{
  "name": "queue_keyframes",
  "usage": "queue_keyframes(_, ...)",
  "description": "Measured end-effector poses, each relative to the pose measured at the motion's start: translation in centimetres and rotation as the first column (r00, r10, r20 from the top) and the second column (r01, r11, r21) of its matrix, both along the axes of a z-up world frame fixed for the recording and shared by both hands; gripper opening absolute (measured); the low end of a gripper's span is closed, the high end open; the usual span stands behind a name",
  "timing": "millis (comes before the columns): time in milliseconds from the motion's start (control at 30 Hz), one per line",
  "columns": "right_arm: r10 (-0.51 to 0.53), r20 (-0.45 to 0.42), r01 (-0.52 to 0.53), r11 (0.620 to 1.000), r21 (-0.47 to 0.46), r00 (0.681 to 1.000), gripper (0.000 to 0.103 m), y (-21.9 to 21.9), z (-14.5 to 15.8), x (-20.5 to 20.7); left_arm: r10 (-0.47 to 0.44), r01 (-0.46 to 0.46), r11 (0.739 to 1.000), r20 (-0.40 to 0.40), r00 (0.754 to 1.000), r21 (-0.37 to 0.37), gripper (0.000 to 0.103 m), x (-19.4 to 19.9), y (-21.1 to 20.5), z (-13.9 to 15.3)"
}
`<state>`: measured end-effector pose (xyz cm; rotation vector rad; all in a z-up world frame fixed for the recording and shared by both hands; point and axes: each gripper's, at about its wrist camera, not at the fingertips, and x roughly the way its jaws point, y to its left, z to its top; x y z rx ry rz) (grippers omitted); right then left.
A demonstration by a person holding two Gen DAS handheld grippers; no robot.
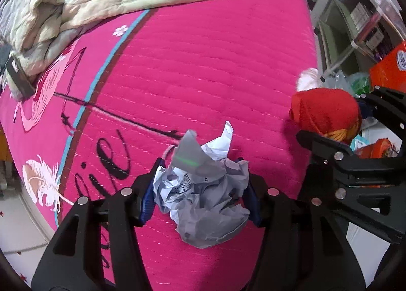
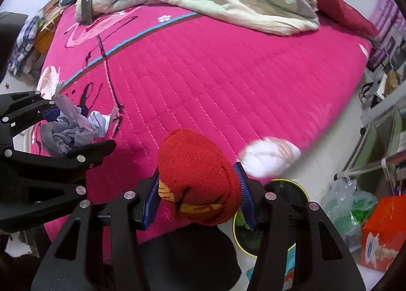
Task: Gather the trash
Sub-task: 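Carry the crumpled paper and red knit ball over to the black bin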
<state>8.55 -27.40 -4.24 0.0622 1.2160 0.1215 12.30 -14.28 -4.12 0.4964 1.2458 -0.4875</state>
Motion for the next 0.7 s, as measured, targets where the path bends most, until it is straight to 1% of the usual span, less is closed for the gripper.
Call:
queue_keyframes(167, -0.062, 0.011, 0.062, 0.998, 0.006, 0.998, 0.05, -2.9, 0.3, -2.3, -0.055, 0.055, 0.998, 0.005, 0.998, 0.01, 0.056, -1.2, -2.5, 0.1)
queue_keyframes(367, -0.143, 0.012, 0.143, 0.99, 0.01, 0.99, 0.05, -6.3, 0.2, -5.0, -0.136, 0.136, 0.991, 0.008, 0.991, 0.018, 0.056, -3.2, -6.1, -0.1)
queue_keyframes(700, -0.26, 0.012, 0.26, 0.966, -0.008, 0.966, 0.05, -11.4, 0.3, -10.0, -0.26, 0.26, 0.965, -0.005, 0.966, 0.031, 0.057, -6.6, -11.7, -1.2)
